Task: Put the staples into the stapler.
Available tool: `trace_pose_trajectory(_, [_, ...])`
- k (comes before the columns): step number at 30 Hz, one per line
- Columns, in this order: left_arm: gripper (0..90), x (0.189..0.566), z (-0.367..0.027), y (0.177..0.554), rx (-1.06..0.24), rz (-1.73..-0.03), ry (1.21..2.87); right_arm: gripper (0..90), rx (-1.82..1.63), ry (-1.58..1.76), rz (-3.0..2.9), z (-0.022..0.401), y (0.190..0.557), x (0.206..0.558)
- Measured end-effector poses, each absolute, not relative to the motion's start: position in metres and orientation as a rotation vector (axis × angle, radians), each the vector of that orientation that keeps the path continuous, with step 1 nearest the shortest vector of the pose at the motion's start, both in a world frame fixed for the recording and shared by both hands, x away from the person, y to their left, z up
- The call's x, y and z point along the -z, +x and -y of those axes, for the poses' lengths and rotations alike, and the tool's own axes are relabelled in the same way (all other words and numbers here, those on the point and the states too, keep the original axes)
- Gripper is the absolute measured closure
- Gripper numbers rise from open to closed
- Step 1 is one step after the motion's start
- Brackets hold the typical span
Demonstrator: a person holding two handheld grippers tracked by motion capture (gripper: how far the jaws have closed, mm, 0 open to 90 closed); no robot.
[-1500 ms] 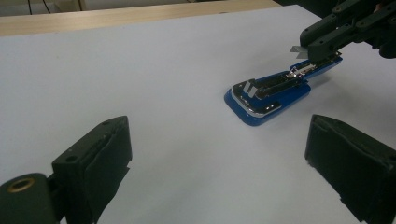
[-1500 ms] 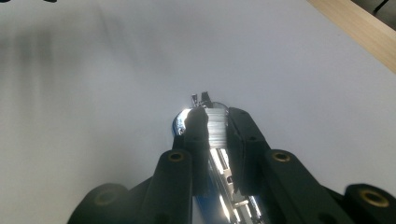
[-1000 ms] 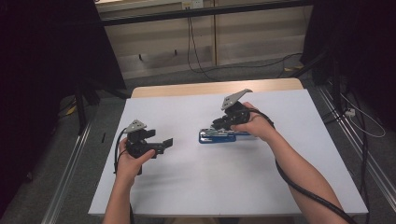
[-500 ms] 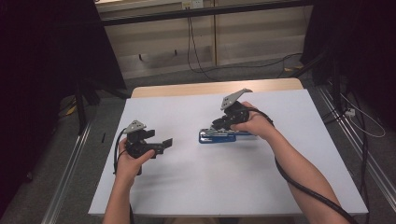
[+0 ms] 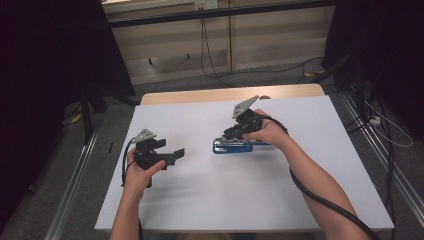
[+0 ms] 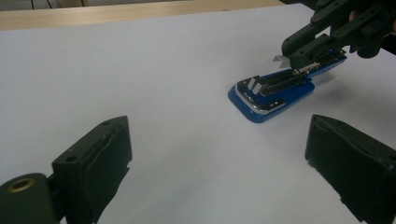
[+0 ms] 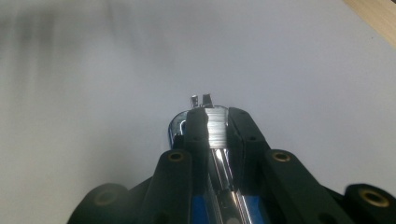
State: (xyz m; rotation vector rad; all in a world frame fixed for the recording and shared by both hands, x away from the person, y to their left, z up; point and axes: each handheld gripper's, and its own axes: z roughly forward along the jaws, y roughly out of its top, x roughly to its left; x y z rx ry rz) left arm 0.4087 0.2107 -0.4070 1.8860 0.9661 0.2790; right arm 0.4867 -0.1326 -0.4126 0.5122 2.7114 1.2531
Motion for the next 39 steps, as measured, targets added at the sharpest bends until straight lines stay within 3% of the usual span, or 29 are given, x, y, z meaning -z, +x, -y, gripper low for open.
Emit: trace_pose_trajectory(39, [7.4, 0.408, -0.212, 0.408, -0.274, -0.98, 1.877, 79.6, -1.229, 0.411, -2.775, 0.117, 0.497, 0.425])
